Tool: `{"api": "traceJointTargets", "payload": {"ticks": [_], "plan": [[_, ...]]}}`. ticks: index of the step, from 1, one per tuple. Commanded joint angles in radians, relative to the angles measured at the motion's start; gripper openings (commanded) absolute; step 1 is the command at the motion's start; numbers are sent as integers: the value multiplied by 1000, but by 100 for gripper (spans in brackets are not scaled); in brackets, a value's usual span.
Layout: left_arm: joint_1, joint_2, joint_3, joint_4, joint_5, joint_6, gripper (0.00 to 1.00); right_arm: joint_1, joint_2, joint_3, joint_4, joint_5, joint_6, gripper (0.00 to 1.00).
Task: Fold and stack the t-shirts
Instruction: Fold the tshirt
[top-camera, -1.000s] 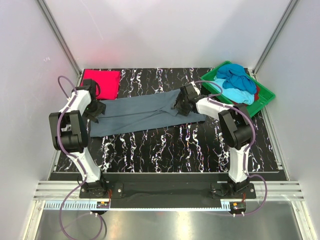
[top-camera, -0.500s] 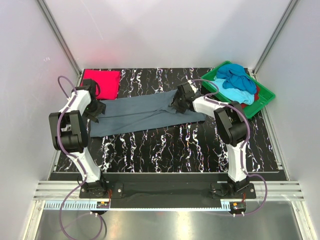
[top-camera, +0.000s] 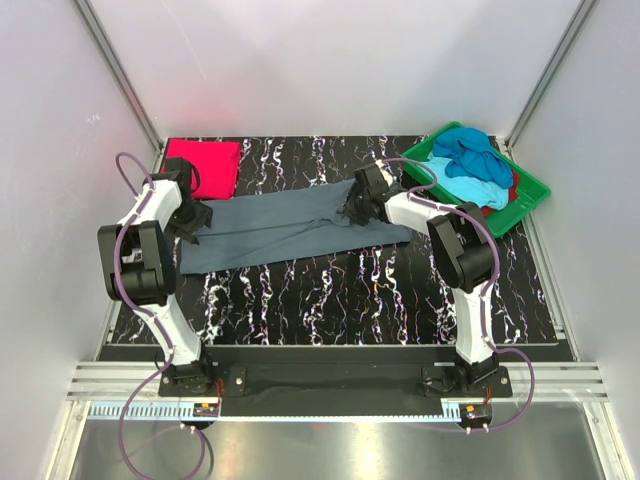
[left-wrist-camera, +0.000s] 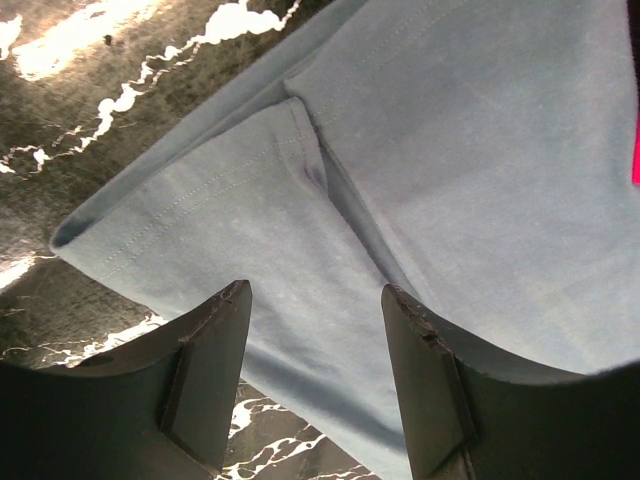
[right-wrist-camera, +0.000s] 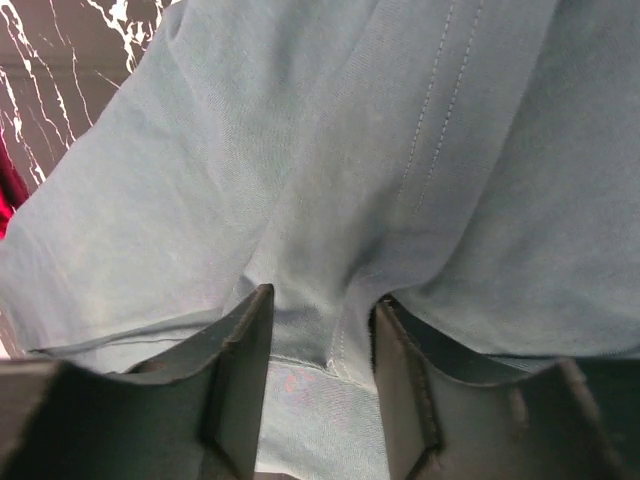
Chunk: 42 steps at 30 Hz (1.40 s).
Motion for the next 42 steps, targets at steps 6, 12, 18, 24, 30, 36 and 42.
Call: {"api": "traceJointTargets", "payload": {"ticks": [6,12,18,24,30,36,42], "plan": [[2,-39,0,27,25,30,59,13,-178,-84,-105,33,4,50],[-50,-71,-6,160,106,173,60,12,-260,-81,-111,8,-72,43],[-55,51,17,191,244,216,61,-1,-93,85,-110,-84,-178,4],[-35,98,-20,194,276,202,62,-8,-2,108,-73,-56,-216,0],[-24,33,-133,192,120,181,62,-15,10,62,-65,-44,-244,0],[-11,-28,-210,186,-14,139,63,-22,-42,-10,-64,21,-236,0],[-12,-72,-270,168,-17,97,63,-22,-259,-108,-79,48,-226,0]]}}
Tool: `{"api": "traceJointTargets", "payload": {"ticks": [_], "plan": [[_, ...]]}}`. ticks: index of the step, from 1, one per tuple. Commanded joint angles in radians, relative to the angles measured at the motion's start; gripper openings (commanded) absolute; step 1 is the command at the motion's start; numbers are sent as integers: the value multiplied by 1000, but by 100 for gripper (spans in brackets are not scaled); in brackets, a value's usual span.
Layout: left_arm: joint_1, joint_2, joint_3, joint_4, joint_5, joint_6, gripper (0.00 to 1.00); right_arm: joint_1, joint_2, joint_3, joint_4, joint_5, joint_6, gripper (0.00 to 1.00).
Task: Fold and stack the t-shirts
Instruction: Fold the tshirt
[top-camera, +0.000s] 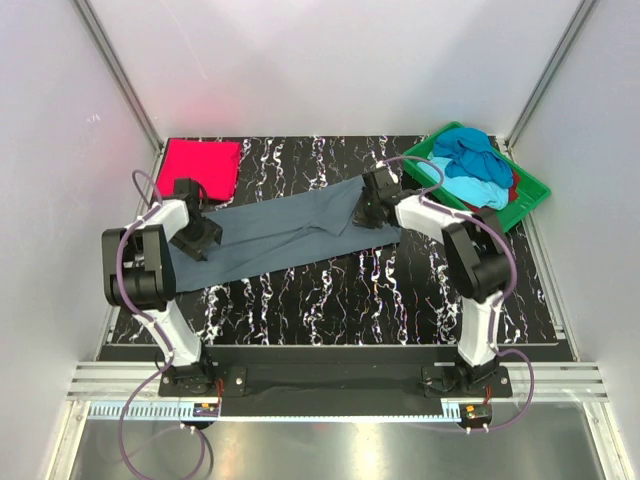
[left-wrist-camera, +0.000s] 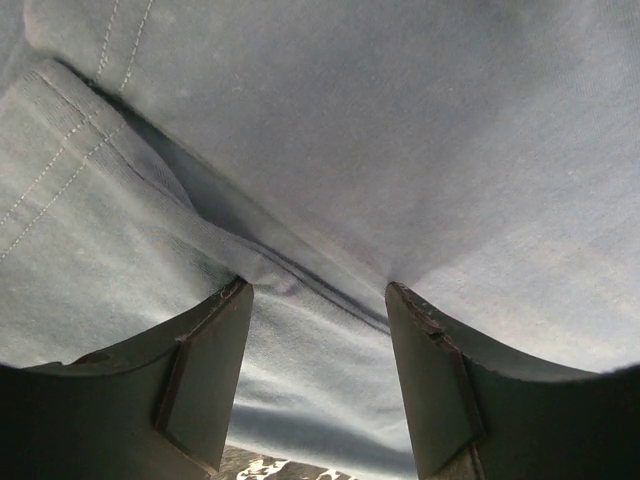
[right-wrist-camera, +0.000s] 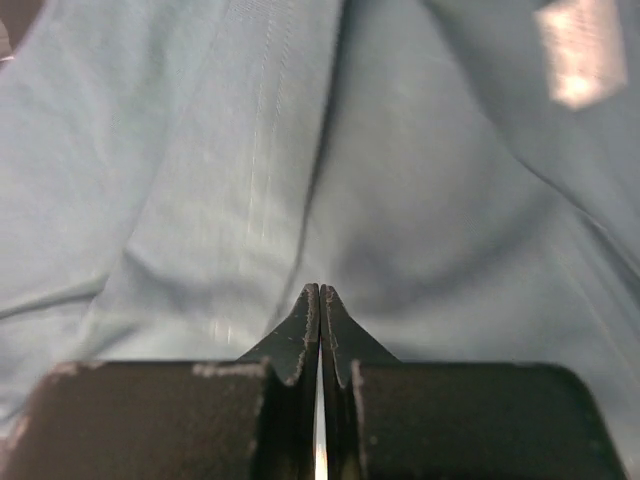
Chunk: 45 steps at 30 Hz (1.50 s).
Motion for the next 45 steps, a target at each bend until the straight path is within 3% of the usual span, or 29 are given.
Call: {"api": "traceJointTargets", "payload": {"ticks": [1,11,23,29,35,39,45], "plan": [[10,-50,-55,-44,-83,-42,63,-5,-185,-37,-16,50,1,0],[7,-46,-79,-62,-102,-52,63,-31,-212,-161,-55,89,27,0],[8,-21,-88,-152,-207,-126,67,-122,-83,-135,-110,110,-42,0],[8,-139,-110,-202,-168,-184,71,-126,-12,-60,-151,107,-87,0],[7,-291,22,-246,-169,-71,79,-157,101,123,-220,92,-154,0],[8,-377,71,-237,-139,-19,79,-178,235,336,-277,74,-182,0],[1,-409,18,-104,111,134,77,-207,438,682,-361,5,-237,0]]}}
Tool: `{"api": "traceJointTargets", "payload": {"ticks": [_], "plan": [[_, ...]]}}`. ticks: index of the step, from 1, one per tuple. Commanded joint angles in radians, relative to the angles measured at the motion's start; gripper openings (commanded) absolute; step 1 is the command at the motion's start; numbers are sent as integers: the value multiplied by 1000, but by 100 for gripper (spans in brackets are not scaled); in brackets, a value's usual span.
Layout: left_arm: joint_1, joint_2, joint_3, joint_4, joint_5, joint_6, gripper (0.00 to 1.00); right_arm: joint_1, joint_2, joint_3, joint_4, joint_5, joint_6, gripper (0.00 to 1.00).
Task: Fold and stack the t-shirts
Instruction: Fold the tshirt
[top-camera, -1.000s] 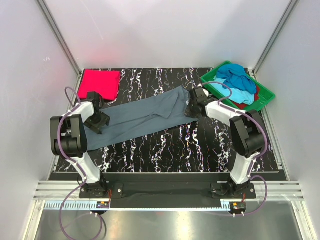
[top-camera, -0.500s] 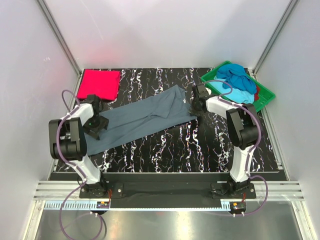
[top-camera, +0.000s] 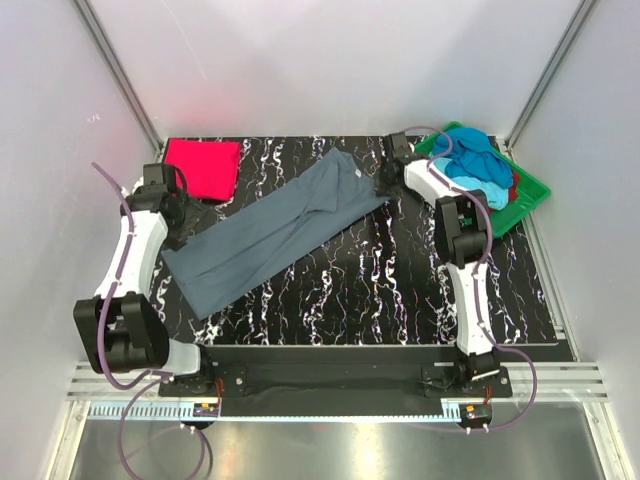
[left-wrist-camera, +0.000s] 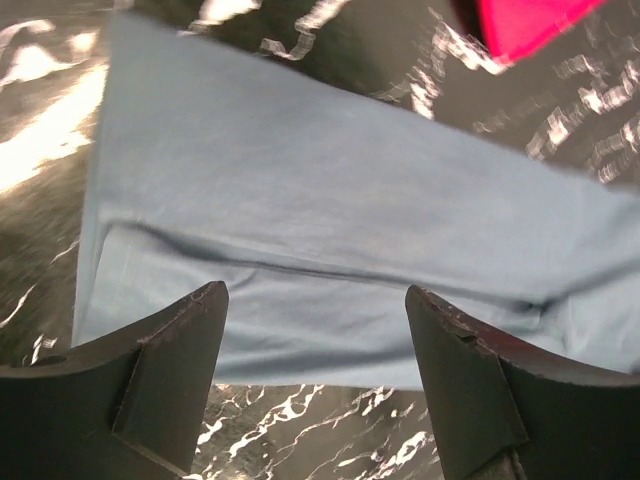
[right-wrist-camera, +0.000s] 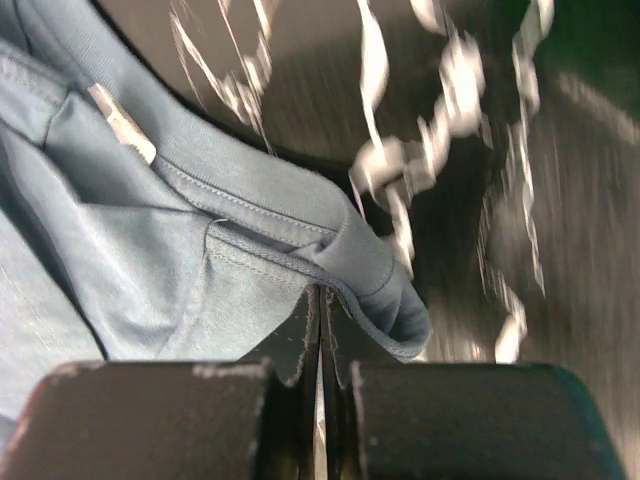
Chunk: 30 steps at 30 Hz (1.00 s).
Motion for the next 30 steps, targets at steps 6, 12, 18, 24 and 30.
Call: {"api": "traceJointTargets", "payload": {"ticks": [6,12,18,24,30], "plan": [[-42,-20,-122,179,270,233,77,-35,340,618,-254,-43,-146,0],[-52,32,-211,294,496,262,77,-44,295,728,-279,-98,-110,19],[-57,80,-298,339,559,258,76,-42,46,489,-165,-108,-72,42],[-54,23,-399,314,363,161,70,-32,-162,233,-90,-91,-3,56],[-56,-66,-430,303,277,115,68,-30,-351,-191,186,-106,233,67]]}}
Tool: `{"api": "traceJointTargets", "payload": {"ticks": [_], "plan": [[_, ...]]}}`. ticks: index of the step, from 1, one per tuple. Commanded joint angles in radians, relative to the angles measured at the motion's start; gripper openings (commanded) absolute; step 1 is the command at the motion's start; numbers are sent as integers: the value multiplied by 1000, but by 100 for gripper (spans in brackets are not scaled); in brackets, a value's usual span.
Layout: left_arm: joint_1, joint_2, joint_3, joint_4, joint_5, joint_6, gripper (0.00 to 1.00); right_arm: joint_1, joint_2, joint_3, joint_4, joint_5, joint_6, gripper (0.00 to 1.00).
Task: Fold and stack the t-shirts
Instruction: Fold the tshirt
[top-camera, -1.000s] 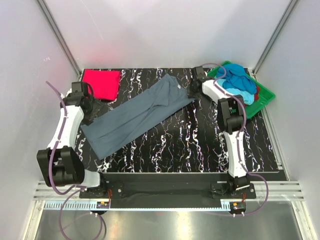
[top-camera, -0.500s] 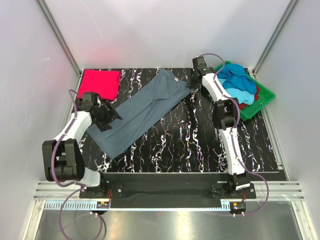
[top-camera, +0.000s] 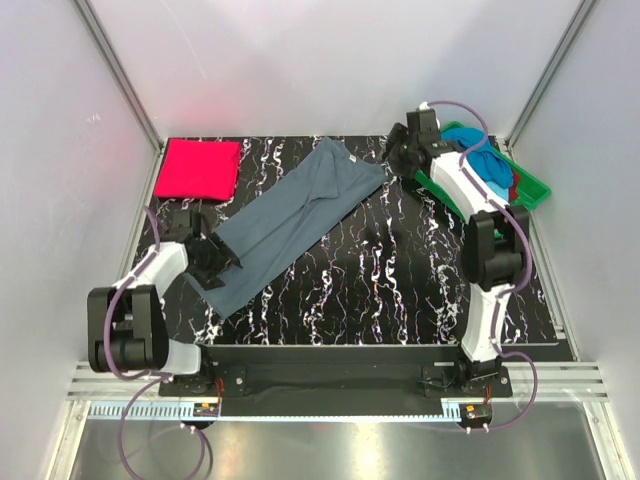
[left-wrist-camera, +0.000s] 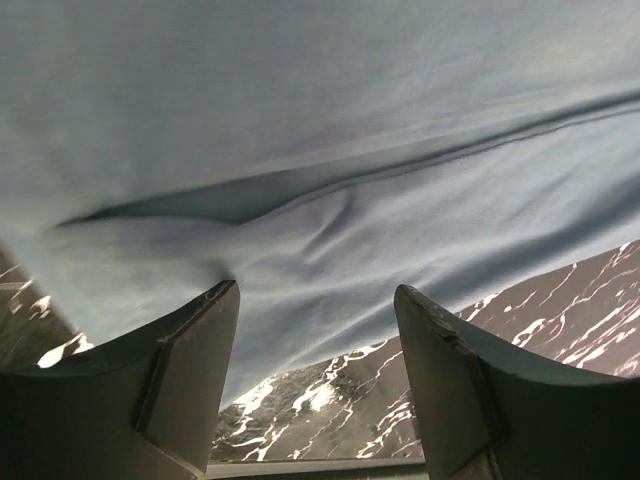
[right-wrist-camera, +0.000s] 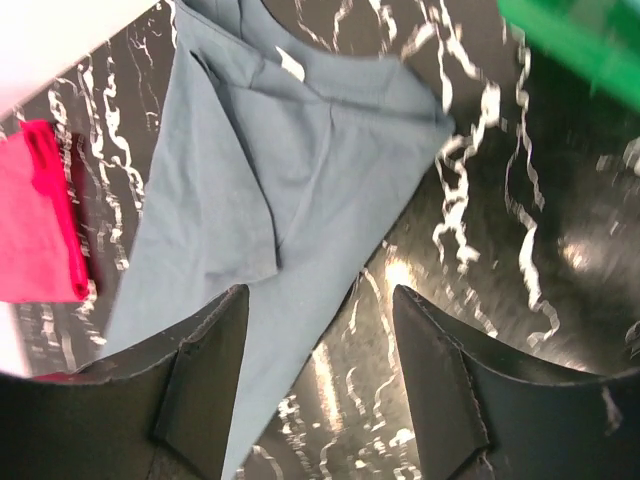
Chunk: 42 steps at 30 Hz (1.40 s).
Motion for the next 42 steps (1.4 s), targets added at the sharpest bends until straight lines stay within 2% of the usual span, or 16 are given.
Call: {"api": "traceJointTargets", "payload": {"ticks": [1,3,4,6,19,22,25,27,32,35,36,38,40,42], "plan": [[-1,-79,15,5,-137,-34,68,8,-77,-180,218,-10,170,67],[0,-103,21,-32,-194,-60,66,10,-81,-245,284,-9,226,66],[2,-105,20,-48,-260,-76,66,8,-70,-250,295,-12,245,66],[4,-97,9,-84,-297,-115,66,11,-29,-230,298,-25,253,65],[-32,-30,-60,-132,-333,-117,64,14,163,-216,389,-19,339,60],[-36,-69,-46,-167,-330,-106,64,14,185,-202,392,1,310,56],[-38,-181,7,-196,-354,-105,66,14,217,-170,378,18,286,52],[-38,-229,66,-200,-342,-70,68,13,254,-132,357,22,279,51],[-38,-237,176,-220,-259,-16,68,11,346,-8,301,36,255,45],[-39,-235,192,-189,-207,9,68,5,386,74,268,42,220,29],[-38,-231,202,-180,-202,21,68,-2,395,104,225,72,203,19],[-39,-209,239,-175,-130,35,67,-13,419,193,194,108,142,14],[-41,-191,264,-175,-83,62,66,-36,442,265,160,105,80,11],[-44,-186,279,-167,-66,82,66,-47,487,405,104,56,42,15]]}}
